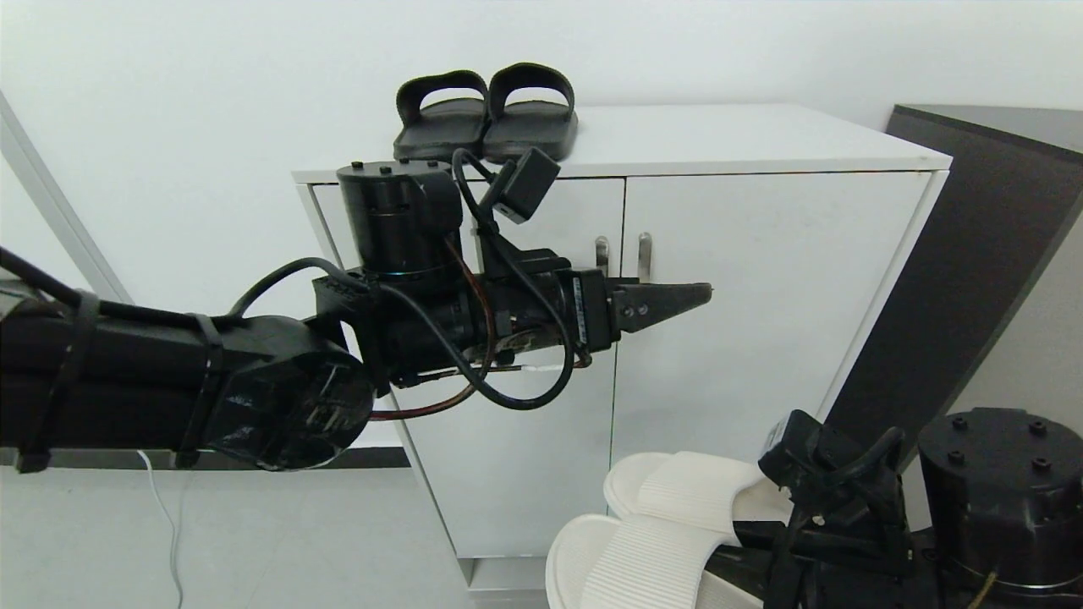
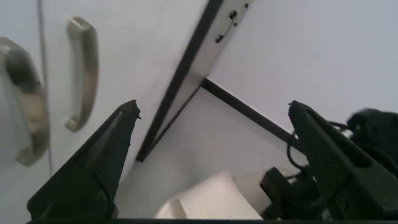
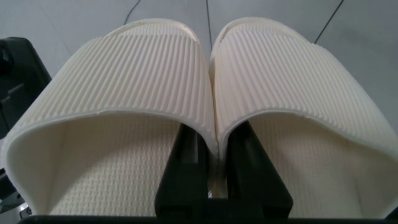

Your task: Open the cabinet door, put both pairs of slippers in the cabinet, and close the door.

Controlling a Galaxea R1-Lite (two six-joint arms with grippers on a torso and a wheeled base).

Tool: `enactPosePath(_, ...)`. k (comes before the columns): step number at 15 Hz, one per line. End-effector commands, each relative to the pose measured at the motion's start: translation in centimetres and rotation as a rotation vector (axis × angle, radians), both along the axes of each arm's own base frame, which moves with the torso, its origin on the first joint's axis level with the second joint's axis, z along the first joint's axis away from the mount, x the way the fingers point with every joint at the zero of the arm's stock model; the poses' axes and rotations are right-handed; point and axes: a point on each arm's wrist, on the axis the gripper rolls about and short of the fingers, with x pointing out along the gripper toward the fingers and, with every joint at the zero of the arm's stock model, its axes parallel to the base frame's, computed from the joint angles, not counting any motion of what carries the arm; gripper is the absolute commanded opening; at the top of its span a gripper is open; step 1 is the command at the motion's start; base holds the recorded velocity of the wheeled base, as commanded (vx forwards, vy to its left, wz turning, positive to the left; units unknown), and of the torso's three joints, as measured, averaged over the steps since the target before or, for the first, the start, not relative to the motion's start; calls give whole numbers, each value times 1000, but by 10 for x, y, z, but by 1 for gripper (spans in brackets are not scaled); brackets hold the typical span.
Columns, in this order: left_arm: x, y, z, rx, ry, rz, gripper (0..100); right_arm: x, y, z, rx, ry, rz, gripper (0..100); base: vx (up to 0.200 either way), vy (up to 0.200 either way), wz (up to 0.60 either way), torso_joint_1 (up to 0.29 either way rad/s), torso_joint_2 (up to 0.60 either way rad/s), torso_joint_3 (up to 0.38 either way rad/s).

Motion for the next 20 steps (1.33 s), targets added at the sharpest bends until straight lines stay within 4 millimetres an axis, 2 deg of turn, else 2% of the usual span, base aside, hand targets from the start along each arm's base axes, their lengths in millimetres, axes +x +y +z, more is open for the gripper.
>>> enactPosePath(1,4,-3,0,-2,-2,48,100,1,1,-2,-6,5,1,0,0,0,0,0,0,0)
enactPosePath(6,1,-9,-1,10,-18,134,100,1,2,-3,-10,5,-2,0,0,0,0,0,0,0)
enactPosePath(10,11,-15,-2,47,12,199,100,2,2,-4,-21,0,3,0,0,0,0,0,0,0)
enactPosePath(14,30,-29,-11,58,11,236,100,2,2,-5,-25,0,2,0,0,0,0,0,0,0)
enactPosePath(20,39,-37,-9,70,23,236,100,2,2,-5,-24,2,3,0,0,0,0,0,0,0)
